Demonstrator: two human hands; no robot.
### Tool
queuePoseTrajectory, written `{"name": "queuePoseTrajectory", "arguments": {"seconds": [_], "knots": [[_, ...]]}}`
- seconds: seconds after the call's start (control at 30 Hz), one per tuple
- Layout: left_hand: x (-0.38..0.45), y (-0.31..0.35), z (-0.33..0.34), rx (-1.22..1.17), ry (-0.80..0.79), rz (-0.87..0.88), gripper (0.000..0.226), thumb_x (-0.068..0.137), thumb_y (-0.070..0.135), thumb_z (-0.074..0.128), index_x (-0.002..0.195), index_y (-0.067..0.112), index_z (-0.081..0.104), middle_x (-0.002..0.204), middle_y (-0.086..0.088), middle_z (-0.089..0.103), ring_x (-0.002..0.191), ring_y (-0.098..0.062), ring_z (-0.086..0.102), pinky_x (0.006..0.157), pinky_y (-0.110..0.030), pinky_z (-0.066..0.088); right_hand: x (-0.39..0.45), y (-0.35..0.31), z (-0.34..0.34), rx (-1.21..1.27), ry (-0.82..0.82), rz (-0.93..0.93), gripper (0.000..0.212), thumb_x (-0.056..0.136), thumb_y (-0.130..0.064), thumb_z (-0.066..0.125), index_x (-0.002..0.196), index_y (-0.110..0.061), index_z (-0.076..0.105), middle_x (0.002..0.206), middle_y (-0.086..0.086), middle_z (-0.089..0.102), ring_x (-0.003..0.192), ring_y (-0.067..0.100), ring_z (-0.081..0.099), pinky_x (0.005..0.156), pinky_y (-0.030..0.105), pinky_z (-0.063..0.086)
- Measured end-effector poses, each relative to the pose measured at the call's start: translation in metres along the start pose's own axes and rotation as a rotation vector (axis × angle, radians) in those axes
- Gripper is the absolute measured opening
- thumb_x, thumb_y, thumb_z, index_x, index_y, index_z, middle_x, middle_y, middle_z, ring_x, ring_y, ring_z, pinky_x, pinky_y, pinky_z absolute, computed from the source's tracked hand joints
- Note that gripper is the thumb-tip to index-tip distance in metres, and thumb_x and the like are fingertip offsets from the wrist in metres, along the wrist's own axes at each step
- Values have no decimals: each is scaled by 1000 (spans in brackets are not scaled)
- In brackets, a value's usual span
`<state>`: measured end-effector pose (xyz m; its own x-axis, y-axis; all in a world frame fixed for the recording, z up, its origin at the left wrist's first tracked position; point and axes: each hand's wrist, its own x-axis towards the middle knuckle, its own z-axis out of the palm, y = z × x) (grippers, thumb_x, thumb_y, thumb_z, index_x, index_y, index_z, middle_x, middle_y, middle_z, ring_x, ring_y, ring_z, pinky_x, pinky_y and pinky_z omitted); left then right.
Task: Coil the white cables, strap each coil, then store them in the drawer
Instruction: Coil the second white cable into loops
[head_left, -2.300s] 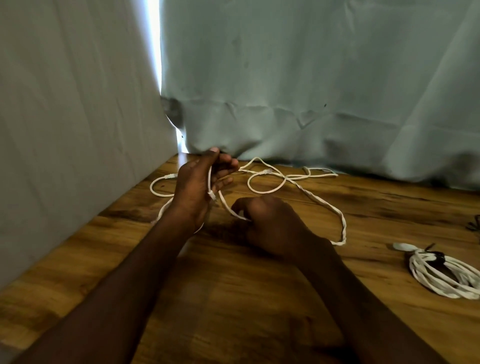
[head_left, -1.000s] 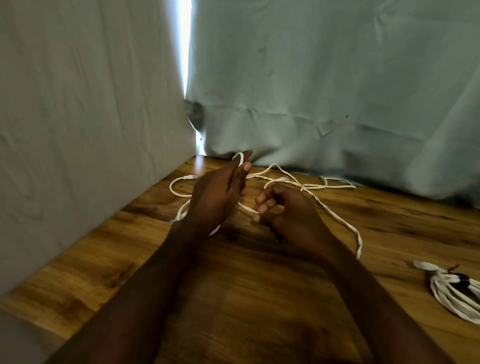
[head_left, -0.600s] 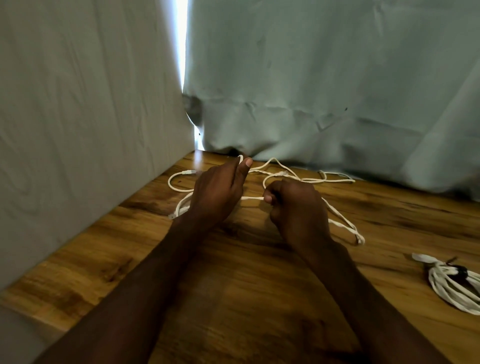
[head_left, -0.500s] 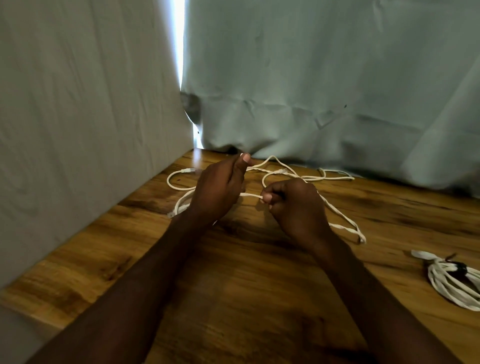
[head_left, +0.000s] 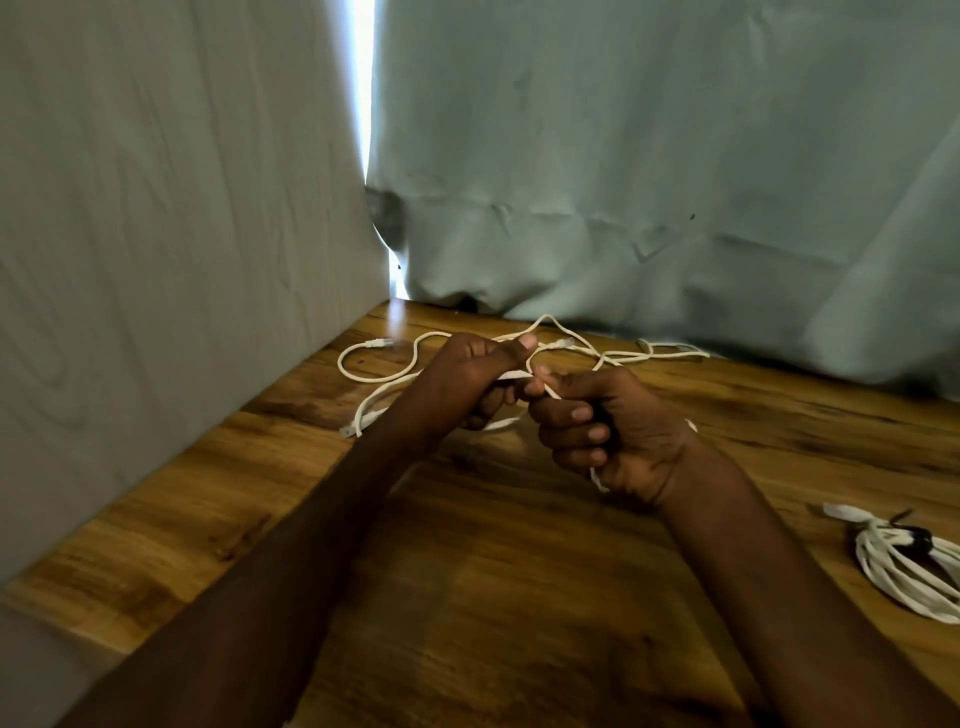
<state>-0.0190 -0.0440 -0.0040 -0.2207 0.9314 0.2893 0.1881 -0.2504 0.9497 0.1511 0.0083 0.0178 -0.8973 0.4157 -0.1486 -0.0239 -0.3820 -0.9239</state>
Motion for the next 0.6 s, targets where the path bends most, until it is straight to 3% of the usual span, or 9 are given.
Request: {"name": "queuePoseTrajectory", "arguments": {"seconds": [0.07,0.13,0.2,0.27,0.4,0.5,0.6], "knots": [[1,1,0,-26,-30,-34,71,102,47,53,77,-20,54,45,-5,29,39,-12,20,43,-17,17,-3,-3,-2,-67,51,-63,26,100,-33,51,86,-12,59,52,-7,34,39,5,28,37,19,23],[1,2,-3,-64,-51,-57,68,101,51,50,65,-6,55,44,-3,24,37,-11,18,42,-17,16,-3,-4,-4,-175,127,-155,26,93,-35,63,89,-10,66,57,-4,42,47,9,36,44,22,32],[1,2,-7,-88,-63,-85,63,100,55,48,58,9,52,43,-2,22,35,-11,18,42,-18,14,2,-2,-12,-474,336,-331,17,89,-26,76,91,-10,75,61,-1,58,53,11,50,53,25,43],[1,1,-7,-116,-90,-117,59,102,53,47,61,11,51,44,-1,21,34,-11,16,40,-18,13,7,1,-20,-872,586,-601,8,84,-24,83,87,-18,80,67,-7,69,59,7,59,60,28,47],[1,2,-3,-275,-218,-228,47,105,45,45,70,13,48,46,4,22,34,-10,15,36,-22,12,12,11,-23,-1330,796,-1020,6,91,-28,76,93,-23,80,86,-5,74,76,16,68,68,39,52],[3,2,-5,-430,-308,-256,42,106,40,42,74,13,50,45,5,20,33,-10,19,36,-21,17,12,11,-22,-1433,959,-984,16,95,-32,66,92,-22,78,82,0,76,75,26,69,65,41,52],[6,0,-4,-568,-328,-245,35,106,34,41,81,12,52,45,7,22,34,-7,21,42,-24,12,21,14,-24,-1272,957,-771,25,93,-37,59,77,-25,74,64,1,69,62,30,67,60,44,53]]}}
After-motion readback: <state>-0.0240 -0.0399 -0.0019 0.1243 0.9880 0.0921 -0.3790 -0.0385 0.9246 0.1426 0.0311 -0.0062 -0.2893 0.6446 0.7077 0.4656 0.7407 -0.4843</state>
